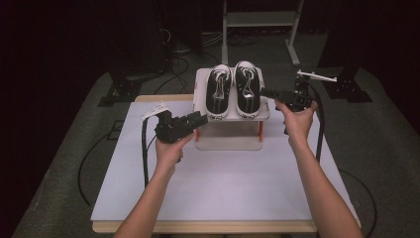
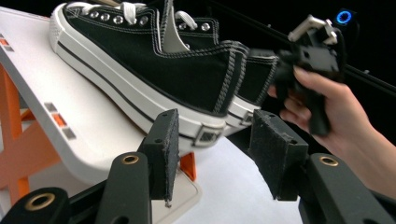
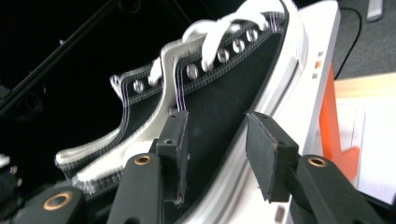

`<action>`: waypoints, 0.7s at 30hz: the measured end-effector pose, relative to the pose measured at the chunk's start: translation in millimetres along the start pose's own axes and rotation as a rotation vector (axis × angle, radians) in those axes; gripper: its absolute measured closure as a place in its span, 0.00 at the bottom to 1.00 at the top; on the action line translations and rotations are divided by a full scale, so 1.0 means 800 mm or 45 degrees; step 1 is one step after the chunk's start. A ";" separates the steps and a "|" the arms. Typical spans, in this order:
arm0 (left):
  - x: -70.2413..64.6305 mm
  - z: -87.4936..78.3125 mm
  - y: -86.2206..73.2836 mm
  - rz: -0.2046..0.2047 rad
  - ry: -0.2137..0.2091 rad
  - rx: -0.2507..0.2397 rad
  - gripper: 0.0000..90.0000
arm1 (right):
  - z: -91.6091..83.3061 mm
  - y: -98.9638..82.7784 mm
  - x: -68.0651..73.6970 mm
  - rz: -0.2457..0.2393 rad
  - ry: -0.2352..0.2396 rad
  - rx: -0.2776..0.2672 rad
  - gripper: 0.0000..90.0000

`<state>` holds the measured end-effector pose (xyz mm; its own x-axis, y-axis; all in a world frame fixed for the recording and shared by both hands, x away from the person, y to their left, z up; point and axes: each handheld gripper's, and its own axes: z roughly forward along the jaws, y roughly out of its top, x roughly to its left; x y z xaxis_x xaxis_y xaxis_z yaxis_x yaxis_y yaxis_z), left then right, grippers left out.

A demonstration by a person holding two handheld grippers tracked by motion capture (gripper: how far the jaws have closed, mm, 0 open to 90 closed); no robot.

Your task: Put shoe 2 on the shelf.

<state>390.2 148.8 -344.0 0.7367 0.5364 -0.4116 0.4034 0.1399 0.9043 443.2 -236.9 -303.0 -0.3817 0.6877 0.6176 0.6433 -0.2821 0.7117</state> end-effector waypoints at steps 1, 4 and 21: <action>0.001 0.004 0.001 -0.004 0.005 -0.009 0.58 | -0.001 -0.002 -0.001 -0.004 -0.001 0.006 0.65; 0.002 0.011 0.002 -0.016 0.024 -0.009 0.58 | -0.002 -0.013 -0.003 -0.018 0.007 0.020 0.66; 0.006 0.032 0.002 -0.023 0.012 0.057 0.60 | 0.004 -0.026 0.001 -0.015 -0.012 0.016 0.69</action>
<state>408.4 130.2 -347.0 0.7241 0.5419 -0.4267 0.4407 0.1124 0.8906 431.8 -228.0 -318.2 -0.3829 0.6974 0.6058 0.6473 -0.2652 0.7146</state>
